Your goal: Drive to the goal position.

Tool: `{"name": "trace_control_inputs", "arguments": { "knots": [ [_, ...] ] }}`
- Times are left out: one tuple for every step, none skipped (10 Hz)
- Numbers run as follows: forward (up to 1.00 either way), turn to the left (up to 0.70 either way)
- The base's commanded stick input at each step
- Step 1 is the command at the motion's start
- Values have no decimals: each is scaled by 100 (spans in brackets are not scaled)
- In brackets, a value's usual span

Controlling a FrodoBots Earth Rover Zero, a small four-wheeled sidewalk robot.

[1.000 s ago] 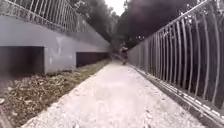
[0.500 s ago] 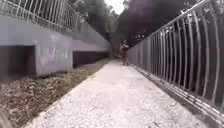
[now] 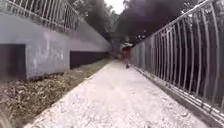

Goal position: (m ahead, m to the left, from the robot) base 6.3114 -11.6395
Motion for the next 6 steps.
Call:
{"name": "trace_control_inputs", "arguments": {
  "knots": [
    [50,0],
    [50,0],
    [50,0],
    [50,0],
    [50,0],
    [50,0]
  ]
}}
